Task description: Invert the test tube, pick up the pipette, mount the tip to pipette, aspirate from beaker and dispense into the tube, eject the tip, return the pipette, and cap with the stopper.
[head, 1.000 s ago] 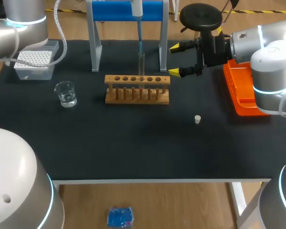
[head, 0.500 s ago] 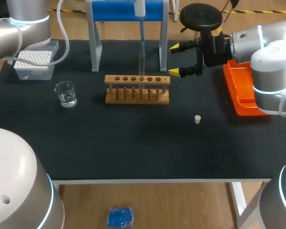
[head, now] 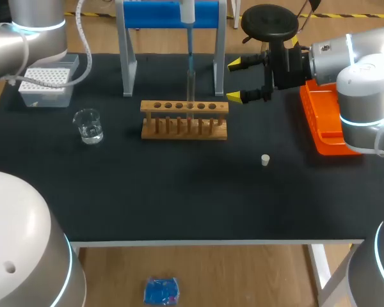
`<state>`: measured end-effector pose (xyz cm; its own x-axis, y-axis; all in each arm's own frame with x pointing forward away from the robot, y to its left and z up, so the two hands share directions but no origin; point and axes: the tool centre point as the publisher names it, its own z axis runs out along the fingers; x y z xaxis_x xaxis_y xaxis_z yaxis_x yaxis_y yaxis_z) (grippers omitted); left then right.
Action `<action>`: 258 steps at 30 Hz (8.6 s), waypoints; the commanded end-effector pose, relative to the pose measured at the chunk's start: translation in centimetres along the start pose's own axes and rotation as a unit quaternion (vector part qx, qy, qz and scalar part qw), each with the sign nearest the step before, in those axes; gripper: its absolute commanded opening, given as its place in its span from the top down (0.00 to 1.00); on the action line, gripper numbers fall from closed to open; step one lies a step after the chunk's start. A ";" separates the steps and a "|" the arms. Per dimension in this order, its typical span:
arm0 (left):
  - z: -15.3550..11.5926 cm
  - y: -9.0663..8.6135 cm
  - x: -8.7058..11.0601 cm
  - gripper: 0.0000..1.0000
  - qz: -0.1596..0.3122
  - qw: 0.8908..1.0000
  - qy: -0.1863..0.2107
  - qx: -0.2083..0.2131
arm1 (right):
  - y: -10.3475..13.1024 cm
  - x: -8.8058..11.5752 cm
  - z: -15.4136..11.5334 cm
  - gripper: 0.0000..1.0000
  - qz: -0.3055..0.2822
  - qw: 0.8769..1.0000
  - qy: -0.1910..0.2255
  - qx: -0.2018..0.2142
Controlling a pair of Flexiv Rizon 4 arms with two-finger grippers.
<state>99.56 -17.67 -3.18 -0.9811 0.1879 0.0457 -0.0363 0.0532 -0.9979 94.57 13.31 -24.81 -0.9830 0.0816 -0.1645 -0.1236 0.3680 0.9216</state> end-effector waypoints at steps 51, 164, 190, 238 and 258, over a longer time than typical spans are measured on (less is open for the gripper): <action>0.1 1.4 0.5 1.00 0.009 1.000 -0.003 0.006 | 0.0 0.0 0.0 0.00 0.000 1.000 0.001 0.000; 1.1 4.2 0.4 1.00 0.009 1.000 -0.018 -0.013 | 0.0 0.0 0.0 0.00 0.000 1.000 0.001 0.000; 0.9 4.7 0.5 1.00 0.008 1.000 -0.022 -0.008 | 0.0 0.0 0.0 0.00 0.000 1.000 0.001 0.000; 0.9 4.7 0.5 1.00 0.008 1.000 -0.022 -0.008 | 3.9 0.3 -2.9 0.00 -0.006 0.999 -0.037 0.027; 0.9 4.7 0.5 1.00 0.008 1.000 -0.022 -0.008 | 12.0 -0.7 -10.0 0.00 0.095 0.992 -0.083 0.030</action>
<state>98.85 -18.20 -7.94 -0.9882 0.1500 0.0298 -0.0196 0.0685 -0.9975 93.06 9.13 -11.59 -0.9521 0.3018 -0.0491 0.0656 0.3585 0.9312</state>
